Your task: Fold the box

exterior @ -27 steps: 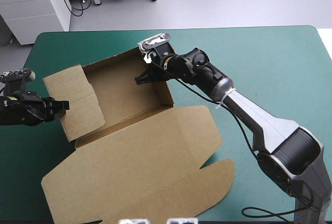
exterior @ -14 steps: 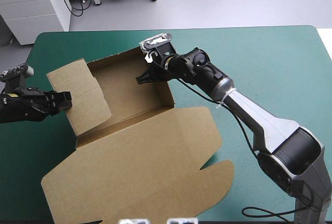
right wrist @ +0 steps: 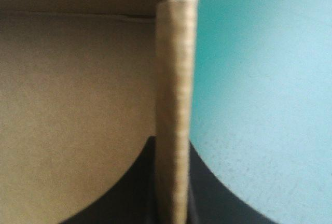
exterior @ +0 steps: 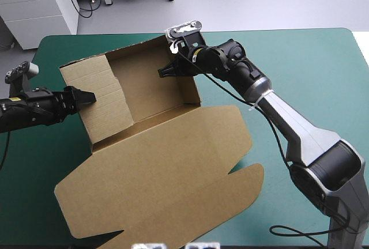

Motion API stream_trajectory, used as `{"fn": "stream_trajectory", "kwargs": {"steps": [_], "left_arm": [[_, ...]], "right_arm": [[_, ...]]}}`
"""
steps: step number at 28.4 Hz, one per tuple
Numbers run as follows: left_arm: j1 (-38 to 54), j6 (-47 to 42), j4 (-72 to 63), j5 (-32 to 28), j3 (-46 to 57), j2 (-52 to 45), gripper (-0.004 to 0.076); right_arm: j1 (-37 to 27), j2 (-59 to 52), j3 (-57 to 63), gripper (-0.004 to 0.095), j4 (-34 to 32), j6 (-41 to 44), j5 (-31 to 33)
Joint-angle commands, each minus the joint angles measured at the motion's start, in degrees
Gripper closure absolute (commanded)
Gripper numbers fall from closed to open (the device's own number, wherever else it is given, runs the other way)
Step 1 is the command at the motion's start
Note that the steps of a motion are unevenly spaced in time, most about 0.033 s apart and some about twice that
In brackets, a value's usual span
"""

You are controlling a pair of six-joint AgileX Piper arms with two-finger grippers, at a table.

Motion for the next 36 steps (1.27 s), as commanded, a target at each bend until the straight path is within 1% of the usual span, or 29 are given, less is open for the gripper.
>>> {"fn": "stream_trajectory", "kwargs": {"steps": [1, 7, 13, 17, 21, 27, 32, 36], "left_arm": [[-0.3, 0.5, -6.8, 0.2, -1.5, -0.6, 0.0234], [-0.3, 0.5, -0.7, -1.6, -1.5, -0.6, 0.0234], [-0.3, -0.3, 10.3, -3.3, -1.5, -0.6, 0.0234], [-0.3, -1.8, 15.4, -6.5, -1.5, -0.6, 0.0236], [-0.3, -3.8, 18.4, -8.9, -1.5, -0.6, 0.0264], [-0.3, -4.1, 24.8, -7.1, -1.5, -0.6, 0.0292], [-0.3, -5.3, 27.8, -7.1, -1.5, -0.6, 0.0353], [-0.3, -7.1, 31.1, -8.9, -1.5, -0.6, 0.0413]], "right_arm": [[0.5, -4.1, -2.3, 0.0907, 4.0, -0.6, -3.5], [1.0, -4.1, -2.3, 0.0907, 10.8, -1.9, -4.6], [3.0, -4.1, -2.5, 0.0907, 10.7, -2.4, -4.8], [3.5, -4.1, -2.5, 0.0907, 10.8, -2.0, -4.8], [3.5, -4.1, -2.5, 0.0907, 10.8, -1.8, -4.6], [3.5, -4.1, -2.5, 0.0907, 9.6, -1.8, -4.9], [3.5, -4.1, -2.5, 0.0907, 9.6, -1.8, -5.6], [3.5, -4.1, -2.5, 0.0907, 9.3, -2.4, -4.5]]}}
